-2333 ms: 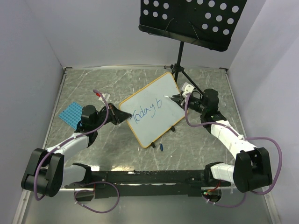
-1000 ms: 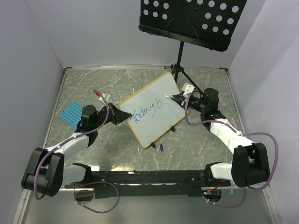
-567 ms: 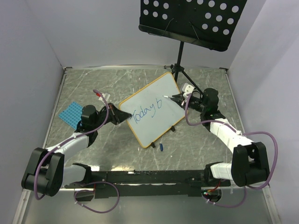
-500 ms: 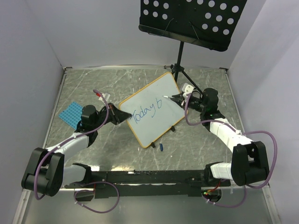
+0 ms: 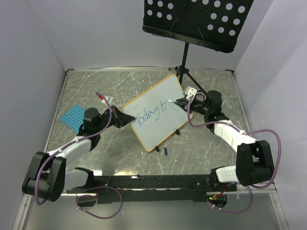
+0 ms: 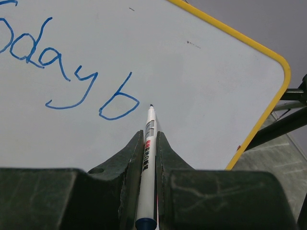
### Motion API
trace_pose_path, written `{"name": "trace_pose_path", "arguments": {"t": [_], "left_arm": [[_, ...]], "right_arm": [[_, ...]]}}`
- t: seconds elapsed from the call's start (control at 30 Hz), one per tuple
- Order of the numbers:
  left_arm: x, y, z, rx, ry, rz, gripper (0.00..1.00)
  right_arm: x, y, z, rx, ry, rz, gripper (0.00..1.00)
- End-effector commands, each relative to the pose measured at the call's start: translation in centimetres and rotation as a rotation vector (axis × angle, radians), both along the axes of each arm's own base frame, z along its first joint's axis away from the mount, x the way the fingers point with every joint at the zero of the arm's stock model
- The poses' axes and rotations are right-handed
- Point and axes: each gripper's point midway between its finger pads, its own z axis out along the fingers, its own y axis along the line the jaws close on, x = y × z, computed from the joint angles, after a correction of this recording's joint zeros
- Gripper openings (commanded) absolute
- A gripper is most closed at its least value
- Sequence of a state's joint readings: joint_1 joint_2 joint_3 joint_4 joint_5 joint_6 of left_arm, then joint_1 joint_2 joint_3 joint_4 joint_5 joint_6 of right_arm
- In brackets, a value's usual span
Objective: Write a sentence on the whiteboard
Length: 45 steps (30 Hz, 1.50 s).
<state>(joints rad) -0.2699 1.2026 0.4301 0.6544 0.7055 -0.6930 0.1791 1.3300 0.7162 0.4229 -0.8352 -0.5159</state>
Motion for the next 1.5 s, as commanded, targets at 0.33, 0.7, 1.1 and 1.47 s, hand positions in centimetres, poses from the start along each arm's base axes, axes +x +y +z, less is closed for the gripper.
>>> {"name": "trace_pose_path", "arguments": {"t": [0.33, 0.7, 1.1, 1.47], "left_arm": [[-2.2, -0.9, -2.1, 0.052, 0.008, -0.122, 0.01], [-2.1, -1.0, -2.2, 0.05, 0.012, -0.123, 0.01], [-2.1, -1.0, -2.2, 0.05, 0.012, -0.122, 0.01], [-2.2, -0.9, -2.3, 0.052, 0.012, -0.122, 0.01]], "right_arm": [[-1.3, -0.1, -0.9, -0.048, -0.027, 0.049, 0.0], [-3.0, -0.3, -1.5, -0.066, -0.019, 0.073, 0.0], [-0.3, -0.4, 0.2, -0.016, -0.039, -0.002, 0.0], [1.3, -0.7, 1.0, 0.008, -0.049, -0.056, 0.0]]}}
